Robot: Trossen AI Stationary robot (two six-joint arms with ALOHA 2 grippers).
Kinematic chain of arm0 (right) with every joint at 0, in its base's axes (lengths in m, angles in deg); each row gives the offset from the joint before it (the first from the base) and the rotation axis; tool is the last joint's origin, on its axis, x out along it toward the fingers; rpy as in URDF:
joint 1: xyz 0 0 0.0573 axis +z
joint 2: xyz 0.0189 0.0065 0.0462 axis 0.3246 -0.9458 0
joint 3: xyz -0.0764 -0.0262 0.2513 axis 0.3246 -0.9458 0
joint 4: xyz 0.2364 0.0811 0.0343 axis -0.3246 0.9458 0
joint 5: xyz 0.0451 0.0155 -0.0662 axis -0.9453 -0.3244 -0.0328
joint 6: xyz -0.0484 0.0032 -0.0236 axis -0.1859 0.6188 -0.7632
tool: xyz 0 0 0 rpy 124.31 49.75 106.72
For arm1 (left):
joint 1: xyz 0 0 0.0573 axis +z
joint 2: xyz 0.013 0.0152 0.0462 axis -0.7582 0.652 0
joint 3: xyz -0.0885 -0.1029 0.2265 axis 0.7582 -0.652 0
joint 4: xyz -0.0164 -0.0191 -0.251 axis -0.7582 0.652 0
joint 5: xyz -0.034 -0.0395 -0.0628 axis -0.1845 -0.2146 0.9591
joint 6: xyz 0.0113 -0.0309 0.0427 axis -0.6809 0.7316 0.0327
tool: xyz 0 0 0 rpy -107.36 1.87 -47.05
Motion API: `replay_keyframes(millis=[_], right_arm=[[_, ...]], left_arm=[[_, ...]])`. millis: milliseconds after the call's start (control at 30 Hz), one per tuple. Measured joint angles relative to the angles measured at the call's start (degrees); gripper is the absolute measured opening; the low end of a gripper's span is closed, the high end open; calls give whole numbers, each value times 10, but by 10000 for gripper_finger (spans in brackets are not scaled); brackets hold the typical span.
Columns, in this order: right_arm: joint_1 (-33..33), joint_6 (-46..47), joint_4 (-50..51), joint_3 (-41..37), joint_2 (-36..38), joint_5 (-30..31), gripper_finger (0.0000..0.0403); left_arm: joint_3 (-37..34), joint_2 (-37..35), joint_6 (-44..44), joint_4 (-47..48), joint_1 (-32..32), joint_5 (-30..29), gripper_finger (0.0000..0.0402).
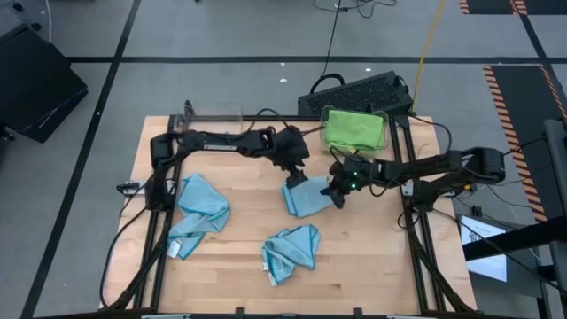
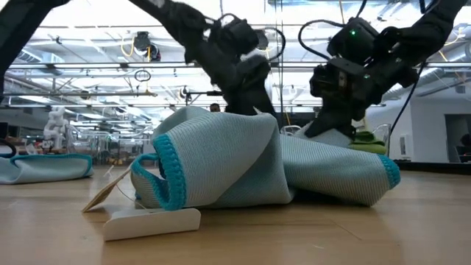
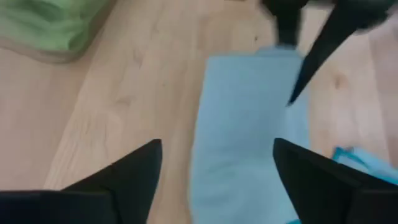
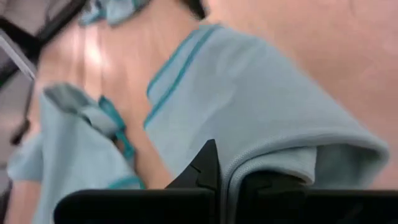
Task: Sort microfiber towel by color & place in baskets
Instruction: Put the top blue towel into the left transparent bin
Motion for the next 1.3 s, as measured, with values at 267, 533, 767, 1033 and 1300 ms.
replay_keyframes(millis=[267, 533, 767, 1033, 1300], right_arm=[[1, 7, 39, -1, -2, -3, 6], [1, 18, 40, -1, -2, -2, 8], [1, 20, 46, -1, -2, -2, 8], [1, 27, 46, -1, -2, -2, 8], [-3, 75, 101, -1, 48, -33, 100]], left_arm=[[0, 79, -19, -47, 28, 82, 317], [2, 129, -17, -69, 14, 116, 263], [2, 134, -59, -84, -7, 121, 171], [0, 135, -82, -76, -21, 136, 16], [-1, 67, -118, -5, -23, -12, 10]])
